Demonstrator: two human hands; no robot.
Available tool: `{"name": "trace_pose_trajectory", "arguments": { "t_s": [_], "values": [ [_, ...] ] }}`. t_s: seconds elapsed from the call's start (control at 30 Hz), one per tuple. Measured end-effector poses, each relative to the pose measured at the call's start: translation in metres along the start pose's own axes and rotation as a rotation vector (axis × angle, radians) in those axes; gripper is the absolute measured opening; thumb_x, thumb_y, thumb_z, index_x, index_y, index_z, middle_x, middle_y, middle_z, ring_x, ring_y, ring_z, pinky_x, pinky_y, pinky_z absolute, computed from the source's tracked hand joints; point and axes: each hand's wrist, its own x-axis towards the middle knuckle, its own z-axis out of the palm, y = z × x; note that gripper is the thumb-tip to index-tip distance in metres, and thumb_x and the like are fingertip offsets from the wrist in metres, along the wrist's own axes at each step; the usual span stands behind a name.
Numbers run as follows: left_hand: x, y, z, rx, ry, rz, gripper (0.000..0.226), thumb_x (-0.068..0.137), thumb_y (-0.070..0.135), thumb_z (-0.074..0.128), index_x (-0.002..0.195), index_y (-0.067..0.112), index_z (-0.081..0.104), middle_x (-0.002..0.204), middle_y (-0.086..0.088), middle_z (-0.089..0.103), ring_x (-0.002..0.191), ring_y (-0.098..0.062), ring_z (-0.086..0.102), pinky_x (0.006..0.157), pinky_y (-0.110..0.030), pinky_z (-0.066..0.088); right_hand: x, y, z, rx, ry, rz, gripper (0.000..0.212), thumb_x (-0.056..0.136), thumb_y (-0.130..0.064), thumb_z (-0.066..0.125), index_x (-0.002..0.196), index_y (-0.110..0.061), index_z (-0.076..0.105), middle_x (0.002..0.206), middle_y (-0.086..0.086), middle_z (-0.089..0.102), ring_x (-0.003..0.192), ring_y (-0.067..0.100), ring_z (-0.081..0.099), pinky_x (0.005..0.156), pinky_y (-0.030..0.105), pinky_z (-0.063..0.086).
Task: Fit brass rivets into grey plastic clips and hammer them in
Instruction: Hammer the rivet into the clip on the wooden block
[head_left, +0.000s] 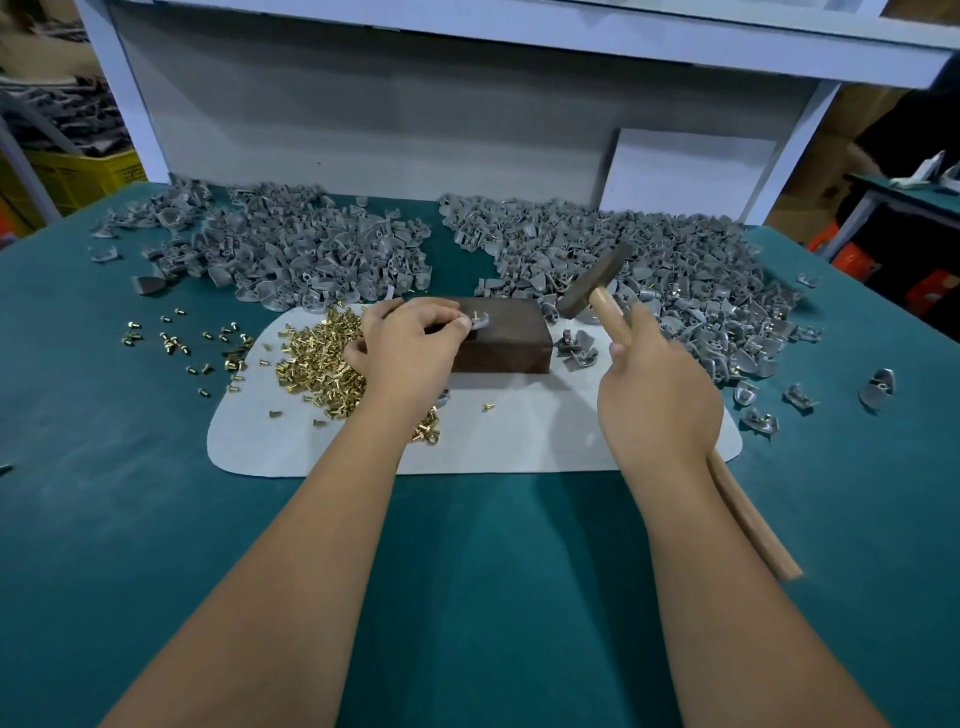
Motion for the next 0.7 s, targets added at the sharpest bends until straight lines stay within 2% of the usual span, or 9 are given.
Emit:
{"name": "trace_pose_trajectory", "arguments": {
  "t_s": [0.1,0.2,0.33,0.43,0.5,0.63,0.7],
  "values": [
    [0.0,0.0,-0.001,-0.028,-0.004,-0.008,0.021,0.09,0.039,0.064,0.069,0.041,0.064,0.095,0.036,0.056,0.128,-0.007,0.026,0.094,-0.036,0.011,0.001,0.002,0.006,0.007,-0.044,0.034,0.026,0.095,-0.016,0.045,0.121,-0.017,0.046,0.084,0.011,0.063,0.067,0.029,0.044,0.052,0.032,0.028],
    [0.0,0.0,-0.001,-0.066,-0.01,-0.005,0.023,0.09,0.036,0.064,0.067,0.042,0.063,0.093,0.037,0.055,0.129,-0.009,0.028,0.107,-0.04,0.015,0.001,0.001,0.01,-0.001,-0.105,0.044,0.017,0.095,-0.02,0.046,0.11,-0.016,0.054,0.076,0.007,0.057,0.071,0.032,0.049,0.057,0.032,0.032],
    [-0.003,0.001,-0.003,-0.041,-0.023,0.017,0.021,0.09,0.037,0.064,0.07,0.042,0.063,0.091,0.038,0.054,0.131,-0.012,0.029,0.108,-0.041,0.017,0.001,0.0,0.015,-0.061,-0.096,-0.012,0.016,0.092,-0.018,0.048,0.103,-0.013,0.058,0.093,0.012,0.064,0.088,0.035,0.058,0.059,0.031,0.031],
    [-0.004,0.002,-0.004,0.017,-0.015,0.033,0.016,0.09,0.04,0.063,0.074,0.042,0.063,0.095,0.034,0.057,0.131,-0.011,0.027,0.1,-0.037,0.015,0.0,-0.001,0.015,-0.125,-0.076,-0.03,0.022,0.092,-0.02,0.049,0.106,-0.012,0.063,0.104,0.014,0.058,0.097,0.036,0.053,0.065,0.033,0.032],
    [-0.005,0.003,-0.005,0.031,-0.015,0.048,0.016,0.09,0.041,0.063,0.074,0.042,0.063,0.094,0.034,0.056,0.13,-0.011,0.026,0.099,-0.04,0.014,-0.002,-0.001,0.015,-0.168,-0.033,-0.057,0.025,0.09,-0.023,0.051,0.109,-0.011,0.063,0.106,0.015,0.056,0.099,0.035,0.048,0.074,0.037,0.035],
    [-0.007,0.004,-0.007,0.078,-0.004,0.092,0.013,0.089,0.04,0.065,0.077,0.042,0.063,0.091,0.034,0.054,0.127,-0.007,0.025,0.103,-0.041,0.014,-0.005,-0.011,0.013,0.055,0.129,-0.172,0.032,0.09,-0.025,0.058,0.12,-0.016,0.06,0.105,0.01,0.056,0.099,0.029,0.045,0.085,0.037,0.035],
    [-0.008,0.006,-0.008,0.075,0.006,0.146,0.01,0.089,0.039,0.066,0.079,0.041,0.066,0.092,0.03,0.057,0.122,-0.007,0.026,0.1,-0.037,0.014,-0.008,-0.021,0.014,0.344,0.084,-0.224,0.034,0.091,-0.021,0.057,0.125,-0.019,0.059,0.103,0.003,0.057,0.098,0.021,0.048,0.087,0.035,0.04]
  ]
}}
